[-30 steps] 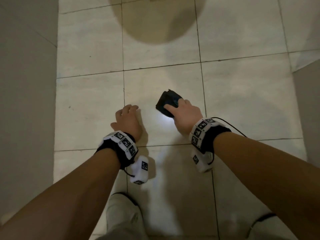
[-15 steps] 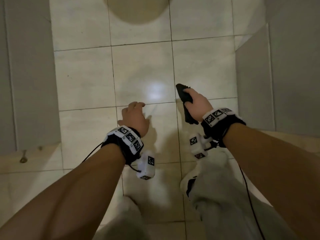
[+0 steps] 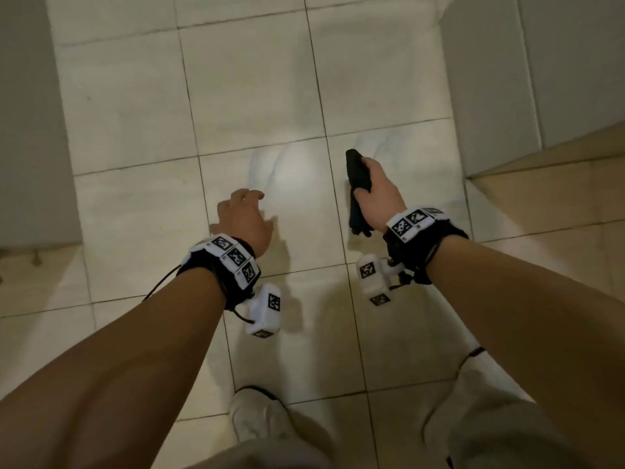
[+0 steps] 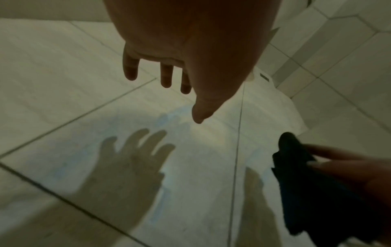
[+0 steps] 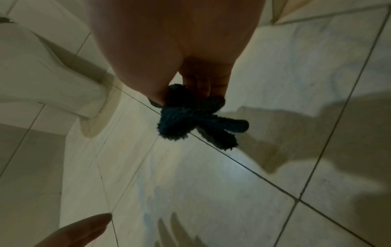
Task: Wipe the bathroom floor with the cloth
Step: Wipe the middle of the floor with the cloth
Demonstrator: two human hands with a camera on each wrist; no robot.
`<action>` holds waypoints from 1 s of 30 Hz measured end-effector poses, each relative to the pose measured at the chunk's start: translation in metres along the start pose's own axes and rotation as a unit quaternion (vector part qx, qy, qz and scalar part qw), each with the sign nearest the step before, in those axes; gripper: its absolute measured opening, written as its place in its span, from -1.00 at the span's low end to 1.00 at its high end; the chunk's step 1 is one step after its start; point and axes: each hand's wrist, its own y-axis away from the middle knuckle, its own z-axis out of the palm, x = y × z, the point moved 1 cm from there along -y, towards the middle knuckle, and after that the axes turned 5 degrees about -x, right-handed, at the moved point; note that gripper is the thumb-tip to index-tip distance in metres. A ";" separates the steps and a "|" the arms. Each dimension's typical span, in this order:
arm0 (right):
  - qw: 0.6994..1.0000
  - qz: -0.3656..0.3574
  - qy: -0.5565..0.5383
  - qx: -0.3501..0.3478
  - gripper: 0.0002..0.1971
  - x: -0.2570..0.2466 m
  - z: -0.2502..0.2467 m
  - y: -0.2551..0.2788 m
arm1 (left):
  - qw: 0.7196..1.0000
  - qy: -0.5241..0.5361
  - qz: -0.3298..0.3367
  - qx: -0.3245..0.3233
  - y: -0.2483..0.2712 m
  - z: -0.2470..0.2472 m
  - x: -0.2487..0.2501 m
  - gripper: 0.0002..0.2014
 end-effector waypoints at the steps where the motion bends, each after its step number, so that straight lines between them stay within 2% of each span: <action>1: 1.000 -0.003 -0.005 0.001 -0.40 0.014 0.006 -0.009 | 1.000 -0.004 -0.003 0.014 -0.011 0.017 -0.003 -0.52; 6: 0.997 -0.079 -0.014 0.007 -0.41 0.056 0.016 -0.054 | 0.998 -0.022 -0.017 0.064 -0.058 0.082 -0.003 -0.49; 12: 0.988 -0.138 0.041 0.059 -0.45 0.062 -0.004 -0.087 | 0.991 -0.010 0.015 0.135 -0.084 0.096 0.006 -0.49; 20: 0.979 -0.104 0.166 0.064 -0.46 0.086 -0.013 -0.056 | 0.994 -0.010 -0.002 0.111 -0.051 0.096 -0.024 -0.46; 26: 0.949 -0.100 0.293 0.066 -0.48 0.112 0.008 -0.043 | 0.988 -0.022 0.049 0.142 -0.051 0.111 -0.022 -0.46; 30: 0.937 -0.091 0.336 0.039 -0.48 0.127 0.023 -0.022 | 0.991 -0.026 0.059 0.119 -0.042 0.124 -0.017 -0.47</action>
